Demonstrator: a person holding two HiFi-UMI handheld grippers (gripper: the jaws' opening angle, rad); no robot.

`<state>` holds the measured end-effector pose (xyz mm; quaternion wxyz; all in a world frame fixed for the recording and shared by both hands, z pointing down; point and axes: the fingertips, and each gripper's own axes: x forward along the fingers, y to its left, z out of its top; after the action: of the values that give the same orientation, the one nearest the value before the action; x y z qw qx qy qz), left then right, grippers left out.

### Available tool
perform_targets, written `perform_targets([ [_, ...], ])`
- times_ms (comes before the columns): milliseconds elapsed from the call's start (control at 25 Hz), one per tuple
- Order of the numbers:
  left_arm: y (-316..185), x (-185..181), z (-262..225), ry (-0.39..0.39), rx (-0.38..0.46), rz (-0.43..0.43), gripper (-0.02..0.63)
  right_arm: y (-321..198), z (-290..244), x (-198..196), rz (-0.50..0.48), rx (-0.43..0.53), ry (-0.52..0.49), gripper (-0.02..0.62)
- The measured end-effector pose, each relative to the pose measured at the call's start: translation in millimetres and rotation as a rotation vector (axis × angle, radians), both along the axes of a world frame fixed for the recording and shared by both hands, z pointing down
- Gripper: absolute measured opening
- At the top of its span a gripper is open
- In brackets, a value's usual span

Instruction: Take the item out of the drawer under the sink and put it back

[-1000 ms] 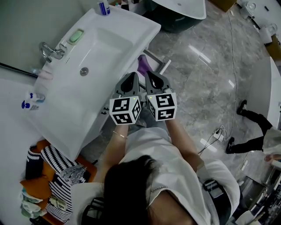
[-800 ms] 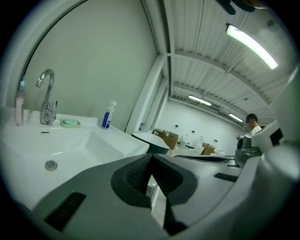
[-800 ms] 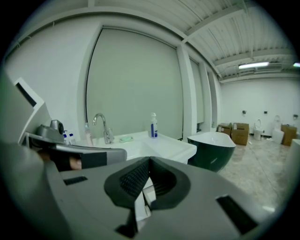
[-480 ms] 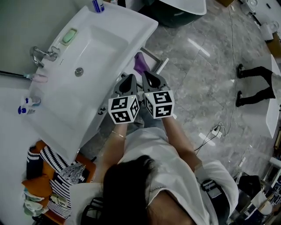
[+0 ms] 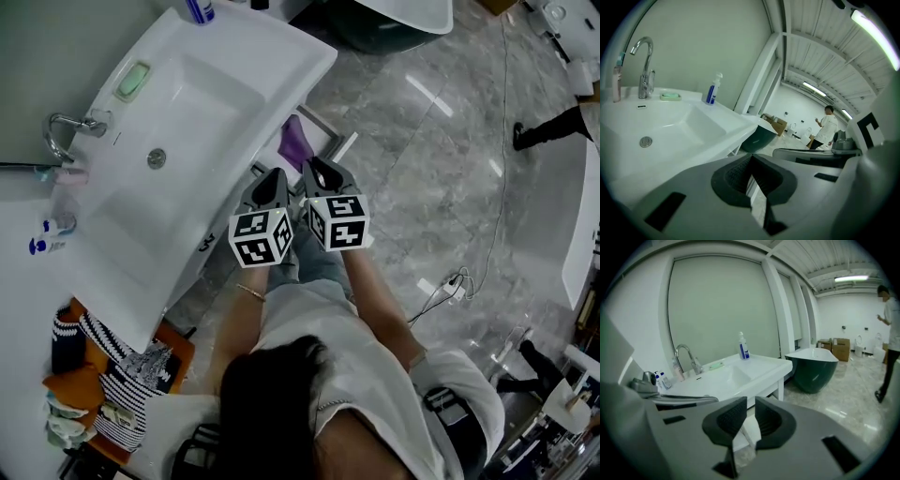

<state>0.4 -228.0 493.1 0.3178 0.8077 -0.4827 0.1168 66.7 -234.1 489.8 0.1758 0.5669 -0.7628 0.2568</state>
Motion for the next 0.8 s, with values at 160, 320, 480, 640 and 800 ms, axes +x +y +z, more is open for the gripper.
perform_targets([
  [160,-15.2,10.4,14.7,-0.013,-0.026,-0.004,0.003,-19.0,15.8,11.5,-0.024,-0.037,-0.025,0.104],
  [320,-29.8,18.4,34.3,-0.05,-0.074,-0.023,0.003,-36.6,35.7,17.9,-0.077,-0.091,-0.03,0.124],
  [480,-43.8,26.4,55.8,-0.079,-0.119,-0.042,0.003,-53.0,55.6,21.5,-0.131,-0.143,-0.041,0.144],
  [640,-55.7,29.8,80.4,-0.092,-0.168,-0.078,0.003,-68.1,79.9,23.3,-0.167,-0.194,-0.031,0.144],
  [800,-66.3,32.2,105.8,-0.098,-0.207,-0.108,0.003,-77.0,109.3,21.3,-0.204,-0.244,-0.025,0.144],
])
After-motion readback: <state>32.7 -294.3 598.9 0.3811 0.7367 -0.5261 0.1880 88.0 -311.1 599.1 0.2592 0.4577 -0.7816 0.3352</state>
